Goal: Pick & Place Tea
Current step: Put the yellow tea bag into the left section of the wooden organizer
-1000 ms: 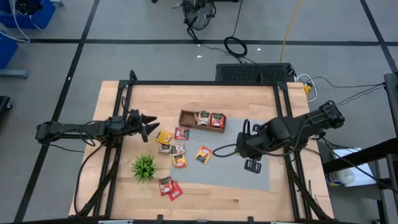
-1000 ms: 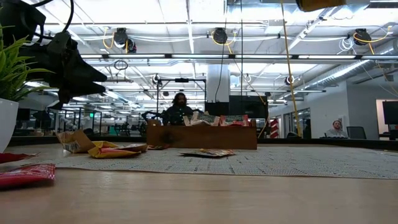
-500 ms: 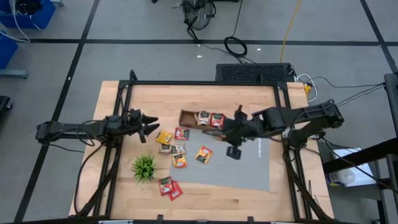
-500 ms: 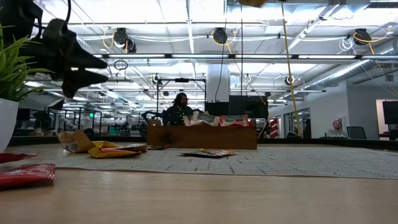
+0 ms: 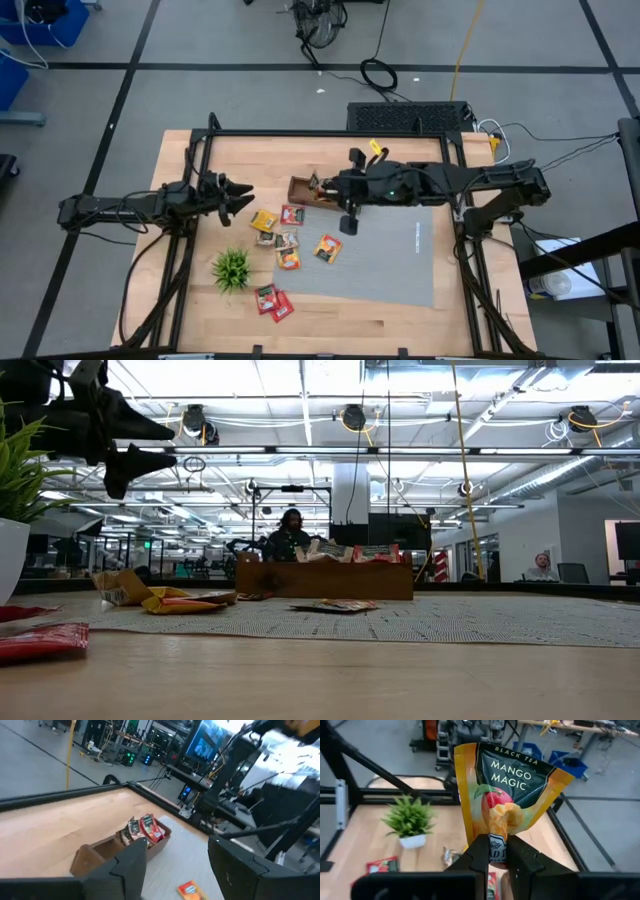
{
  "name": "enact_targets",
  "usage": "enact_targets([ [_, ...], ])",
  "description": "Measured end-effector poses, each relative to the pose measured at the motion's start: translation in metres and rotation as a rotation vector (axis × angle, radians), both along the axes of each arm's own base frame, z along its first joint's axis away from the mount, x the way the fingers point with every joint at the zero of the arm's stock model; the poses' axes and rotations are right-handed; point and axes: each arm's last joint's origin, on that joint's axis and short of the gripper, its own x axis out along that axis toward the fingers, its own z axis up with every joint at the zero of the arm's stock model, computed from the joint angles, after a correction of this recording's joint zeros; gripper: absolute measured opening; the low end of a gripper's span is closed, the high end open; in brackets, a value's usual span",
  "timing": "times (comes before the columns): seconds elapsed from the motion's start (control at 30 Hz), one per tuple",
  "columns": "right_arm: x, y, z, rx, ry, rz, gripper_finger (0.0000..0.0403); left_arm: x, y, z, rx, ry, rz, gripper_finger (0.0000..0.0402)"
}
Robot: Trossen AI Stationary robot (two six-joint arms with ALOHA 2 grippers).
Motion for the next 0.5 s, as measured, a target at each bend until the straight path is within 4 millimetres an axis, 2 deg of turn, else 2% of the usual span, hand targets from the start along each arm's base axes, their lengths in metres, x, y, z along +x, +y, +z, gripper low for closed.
enact_targets([
  [0.1,0.008,-0.005,-0.004,-0.007,-0.003,-0.021,0.0033,0.0,-0.002,0.006,-0.004,-0.046,-0.047,0.0211],
  [0.17,0.013,-0.007,-0.007,-0.015,-0.015,-0.046,0.0033,-0.001,-0.004,0.023,0.039,-0.062,-0.087,0.0211],
  [0.33,0.023,-0.008,-0.009,-0.013,-0.061,-0.059,0.0033,-0.003,-0.006,0.085,0.172,0.098,-0.087,0.0211],
  [0.5,0.029,-0.011,-0.014,-0.05,-0.052,-0.123,0.0033,0.0,-0.004,0.155,0.192,0.175,-0.029,0.0211],
])
